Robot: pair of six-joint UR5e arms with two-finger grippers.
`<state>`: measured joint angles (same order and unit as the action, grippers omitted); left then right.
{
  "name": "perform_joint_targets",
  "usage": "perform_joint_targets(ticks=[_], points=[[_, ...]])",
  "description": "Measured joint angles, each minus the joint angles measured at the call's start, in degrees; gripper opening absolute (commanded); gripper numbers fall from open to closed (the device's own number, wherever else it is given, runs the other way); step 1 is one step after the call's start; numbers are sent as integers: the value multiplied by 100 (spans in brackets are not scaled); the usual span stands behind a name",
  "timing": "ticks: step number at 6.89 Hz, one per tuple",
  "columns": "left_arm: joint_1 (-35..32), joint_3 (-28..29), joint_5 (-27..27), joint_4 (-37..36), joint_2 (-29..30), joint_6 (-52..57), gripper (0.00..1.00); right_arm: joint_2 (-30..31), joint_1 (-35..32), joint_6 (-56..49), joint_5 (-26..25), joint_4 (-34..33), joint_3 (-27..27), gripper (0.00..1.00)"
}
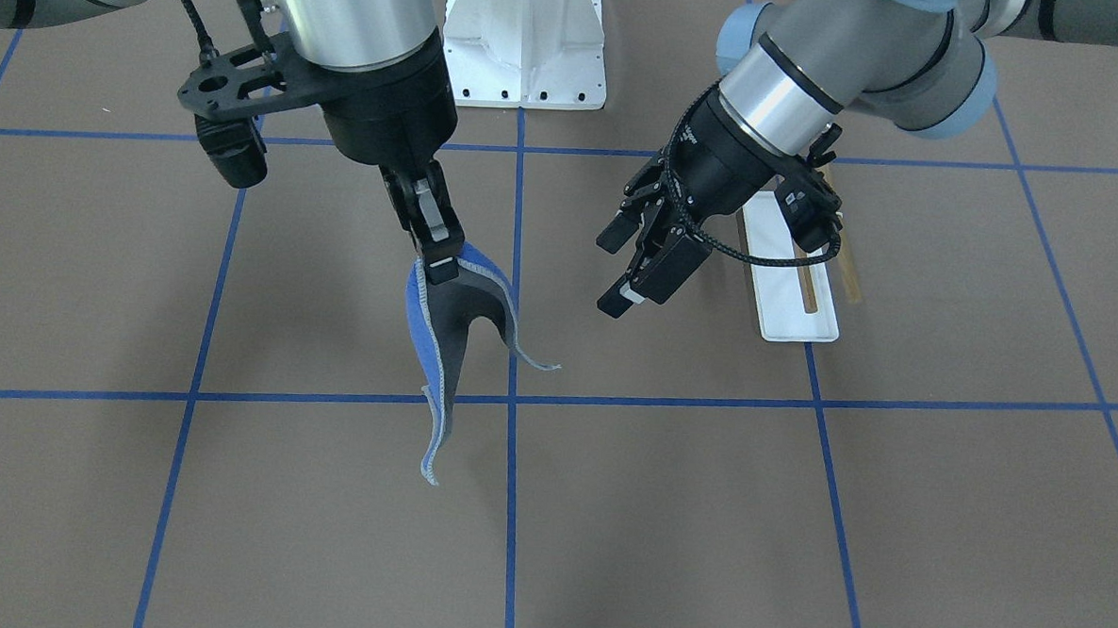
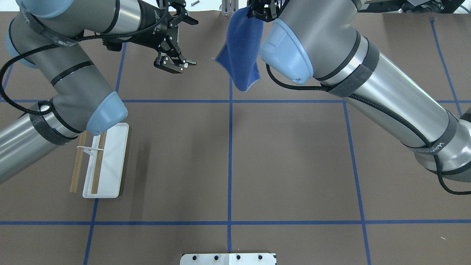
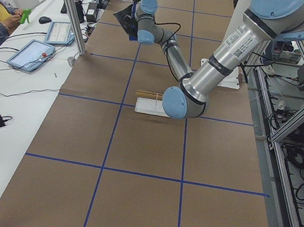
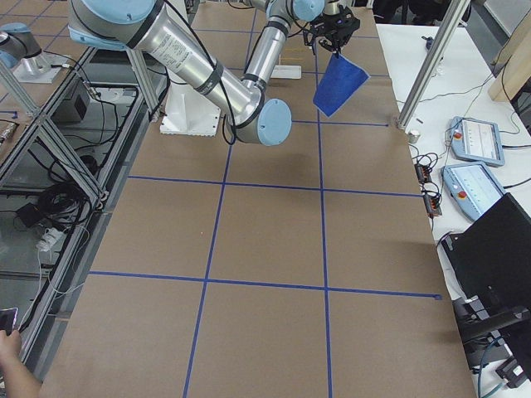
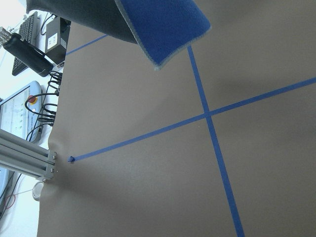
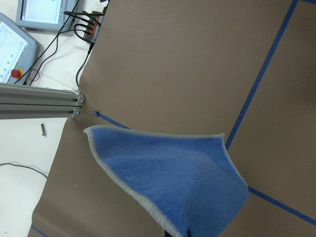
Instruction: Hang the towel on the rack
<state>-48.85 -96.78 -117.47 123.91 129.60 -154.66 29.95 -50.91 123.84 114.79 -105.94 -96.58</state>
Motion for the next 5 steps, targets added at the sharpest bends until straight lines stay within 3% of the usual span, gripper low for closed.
perform_joint_targets(ticks=[5], points=[[212,106,31,264,59,-220,98,2,513,-419,-517,327,-382,0]])
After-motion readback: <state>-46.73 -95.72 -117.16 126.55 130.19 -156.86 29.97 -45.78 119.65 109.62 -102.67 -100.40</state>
